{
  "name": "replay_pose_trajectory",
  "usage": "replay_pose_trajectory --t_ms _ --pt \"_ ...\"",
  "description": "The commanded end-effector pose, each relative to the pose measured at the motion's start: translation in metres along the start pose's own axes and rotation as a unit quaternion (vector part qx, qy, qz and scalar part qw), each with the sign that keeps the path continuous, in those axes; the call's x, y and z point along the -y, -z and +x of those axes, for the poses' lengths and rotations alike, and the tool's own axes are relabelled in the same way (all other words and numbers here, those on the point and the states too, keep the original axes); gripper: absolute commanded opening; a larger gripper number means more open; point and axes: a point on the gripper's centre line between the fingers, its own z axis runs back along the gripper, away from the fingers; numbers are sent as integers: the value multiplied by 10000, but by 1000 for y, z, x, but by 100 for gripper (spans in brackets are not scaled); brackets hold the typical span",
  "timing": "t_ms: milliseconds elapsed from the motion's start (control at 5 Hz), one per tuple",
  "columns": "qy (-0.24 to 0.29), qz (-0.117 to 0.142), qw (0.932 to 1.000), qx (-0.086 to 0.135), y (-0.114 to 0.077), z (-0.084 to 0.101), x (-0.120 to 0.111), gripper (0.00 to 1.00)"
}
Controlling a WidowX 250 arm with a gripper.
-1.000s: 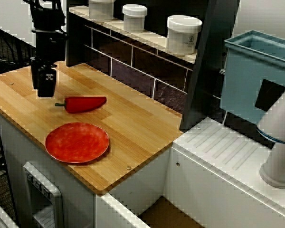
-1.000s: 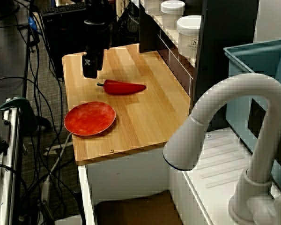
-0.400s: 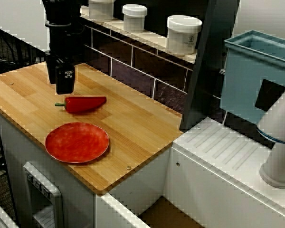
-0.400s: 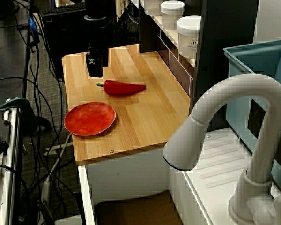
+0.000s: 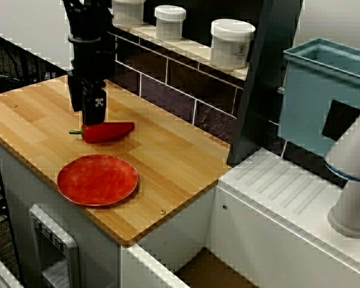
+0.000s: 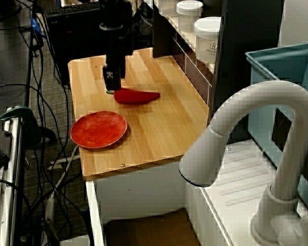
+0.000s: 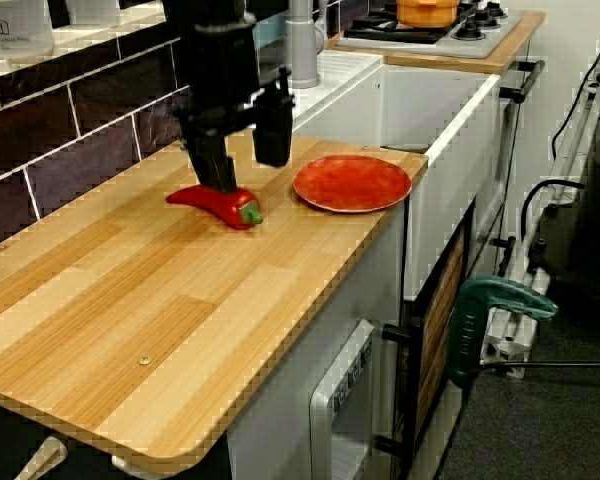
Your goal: Put the object on the plate
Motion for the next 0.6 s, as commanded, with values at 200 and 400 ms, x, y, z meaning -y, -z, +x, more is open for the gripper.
replay_pose_trajectory --t_ms 200,400 --pt "-166 193 9997 51 17 17 -13 100" --pt "-164 78 9998 4 25 15 -14 0"
